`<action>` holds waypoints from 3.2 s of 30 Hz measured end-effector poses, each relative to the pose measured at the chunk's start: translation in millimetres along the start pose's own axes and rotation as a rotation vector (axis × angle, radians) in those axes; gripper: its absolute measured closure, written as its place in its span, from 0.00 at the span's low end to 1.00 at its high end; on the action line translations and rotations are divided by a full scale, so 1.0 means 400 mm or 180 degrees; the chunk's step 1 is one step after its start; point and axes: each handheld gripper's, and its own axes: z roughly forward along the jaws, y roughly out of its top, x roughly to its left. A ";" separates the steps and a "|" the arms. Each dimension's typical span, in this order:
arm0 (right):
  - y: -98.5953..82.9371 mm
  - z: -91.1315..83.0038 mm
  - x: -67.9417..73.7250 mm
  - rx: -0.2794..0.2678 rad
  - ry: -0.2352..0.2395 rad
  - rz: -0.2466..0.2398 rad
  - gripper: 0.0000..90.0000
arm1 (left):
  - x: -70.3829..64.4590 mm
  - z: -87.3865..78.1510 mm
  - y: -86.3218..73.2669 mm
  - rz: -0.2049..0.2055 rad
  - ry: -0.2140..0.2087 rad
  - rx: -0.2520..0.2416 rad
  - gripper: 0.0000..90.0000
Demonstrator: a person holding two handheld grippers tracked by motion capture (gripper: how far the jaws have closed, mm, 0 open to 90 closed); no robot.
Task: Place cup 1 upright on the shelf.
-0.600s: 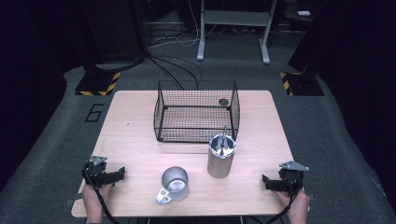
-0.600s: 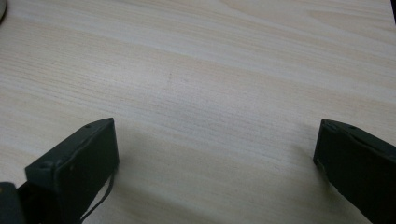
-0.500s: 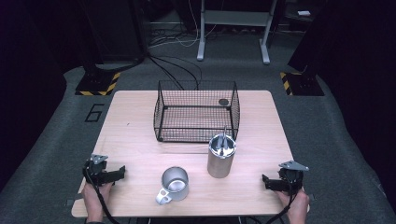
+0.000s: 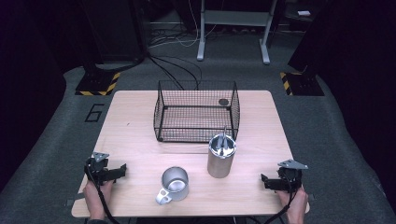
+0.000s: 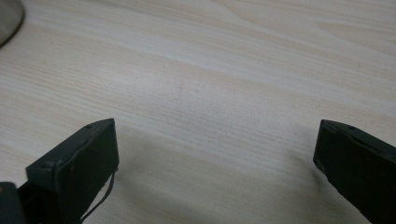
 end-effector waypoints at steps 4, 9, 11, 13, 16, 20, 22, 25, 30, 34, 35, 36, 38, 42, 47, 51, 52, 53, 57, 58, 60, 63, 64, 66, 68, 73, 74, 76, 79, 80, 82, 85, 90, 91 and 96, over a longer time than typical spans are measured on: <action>0.005 -0.020 0.019 -0.0082 0.0102 0.0039 0.00 | 0.001 0.001 0.001 0.0010 0.0002 -0.0008 0.00; 0.021 -0.055 0.054 -0.0177 0.0257 -0.0037 0.00 | 0.001 0.001 0.000 0.0011 0.0002 -0.0009 0.00; 0.029 -0.065 0.064 -0.0232 0.0331 -0.0043 0.00 | 0.001 0.000 0.000 0.0007 0.0002 -0.0001 0.00; 0.037 -0.075 0.073 -0.0305 0.0435 -0.0042 0.00 | 0.000 0.000 0.000 0.0006 -0.0003 -0.0003 0.00; 0.055 -0.093 0.091 -0.0394 0.0555 -0.0077 0.00 | 0.000 0.000 0.000 0.0005 -0.0001 -0.0010 0.00; 0.081 -0.112 0.113 -0.0479 0.0652 -0.0172 0.00 | 0.000 0.000 -0.001 -0.0008 0.0011 -0.0015 0.00; 0.092 -0.116 0.124 -0.0496 0.0695 -0.0198 0.00 | 0.000 0.000 -0.001 -0.0006 0.0012 -0.0014 0.00; 0.107 -0.119 0.141 -0.0538 0.0741 -0.0249 0.00 | 0.000 0.000 -0.001 -0.0007 0.0012 -0.0015 0.00; 0.132 -0.119 0.175 -0.0586 0.0842 -0.0343 0.00 | -0.001 0.000 -0.001 -0.0012 0.0016 -0.0016 0.00; 0.147 -0.118 0.195 -0.0657 0.0916 -0.0379 0.00 | -0.001 -0.001 -0.002 -0.0010 0.0011 -0.0019 0.01; 0.152 -0.118 0.202 -0.0656 0.0925 -0.0423 0.00 | -0.001 -0.003 -0.002 0.0005 0.0000 -0.0004 0.01; 0.159 -0.116 0.213 -0.0659 0.0913 -0.0451 0.00 | -0.001 -0.003 -0.002 0.0006 0.0000 -0.0001 0.01; 0.168 -0.115 0.224 -0.0660 0.0953 -0.0502 0.00 | -0.001 -0.003 -0.002 0.0004 -0.0003 -0.0005 0.01; 0.182 -0.110 0.238 -0.0676 0.1019 -0.0510 0.00 | -0.001 -0.003 -0.002 0.0004 -0.0002 -0.0007 0.01; 0.196 -0.104 0.251 -0.0707 0.1066 -0.0564 0.00 | -0.001 -0.003 -0.002 0.0006 -0.0004 -0.0006 0.01; 0.214 -0.100 0.268 -0.0760 0.1082 -0.0587 0.00 | -0.001 -0.003 -0.002 0.0004 -0.0003 -0.0008 0.01; 0.218 -0.099 0.272 -0.0772 0.1102 -0.0600 0.00 | -0.001 -0.003 -0.002 0.0005 -0.0003 -0.0007 0.01; 0.223 -0.097 0.277 -0.0768 0.1120 -0.0607 0.00 | -0.001 -0.003 -0.002 0.0004 -0.0003 -0.0007 0.01; 0.242 -0.086 0.295 -0.0771 0.1185 -0.0638 0.00 | -0.001 -0.003 -0.002 0.0002 -0.0004 -0.0004 0.01; 0.246 -0.084 0.300 -0.0760 0.1211 -0.0649 0.00 | -0.001 -0.003 -0.002 0.0006 -0.0003 -0.0006 0.01; 0.256 -0.077 0.310 -0.0784 0.1217 -0.0670 0.00 | -0.001 -0.003 -0.002 0.0004 -0.0003 -0.0008 0.01; 0.267 -0.069 0.322 -0.0783 0.1207 -0.0674 0.00 | -0.001 -0.003 -0.002 0.0005 -0.0003 -0.0007 0.01; 0.270 -0.067 0.323 -0.0792 0.1216 -0.0696 0.00 | -0.001 -0.003 -0.002 0.0004 -0.0004 -0.0008 0.01; 0.279 -0.060 0.328 -0.0825 0.1203 -0.0702 0.00 | -0.001 -0.003 -0.002 0.0003 -0.0003 -0.0008 0.01; 0.285 -0.057 0.331 -0.0841 0.1189 -0.0702 0.00 | -0.001 -0.003 -0.002 0.0004 -0.0004 -0.0007 0.01; 0.296 -0.049 0.334 -0.0864 0.1178 -0.0679 0.00 | -0.001 -0.003 -0.002 0.0004 -0.0004 -0.0008 0.01; 0.296 -0.049 0.334 -0.0864 0.1178 -0.0679 0.00 | -0.001 -0.003 -0.002 0.0005 -0.0003 -0.0007 0.01; 0.303 -0.043 0.333 -0.0908 0.1199 -0.0697 0.00 | -0.001 -0.003 -0.002 0.0004 -0.0004 -0.0009 0.01; 0.306 -0.040 0.336 -0.0901 0.1186 -0.0668 0.00 | -0.001 -0.003 -0.002 0.0005 -0.0005 -0.0007 0.01; 0.308 -0.037 0.337 -0.0902 0.1196 -0.0671 0.00 | -0.001 -0.003 -0.002 0.0005 -0.0004 -0.0007 0.01; 0.310 -0.032 0.338 -0.0896 0.1190 -0.0675 0.00 | -0.001 -0.003 -0.002 0.0005 -0.0004 -0.0008 0.01; 0.310 -0.029 0.341 -0.0903 0.1170 -0.0676 0.02 | -0.001 -0.003 -0.002 0.0006 -0.0004 -0.0008 0.01; 0.309 -0.032 0.347 -0.0949 0.1114 -0.0659 0.03 | -0.001 -0.003 -0.002 0.0003 -0.0004 -0.0008 0.01; 0.308 -0.032 0.348 -0.0981 0.1096 -0.0685 0.03 | -0.001 -0.003 -0.002 0.0005 -0.0004 -0.0007 0.01; 0.305 -0.033 0.352 -0.1014 0.1035 -0.0686 0.03 | -0.001 -0.003 -0.002 0.0005 -0.0004 -0.0008 0.01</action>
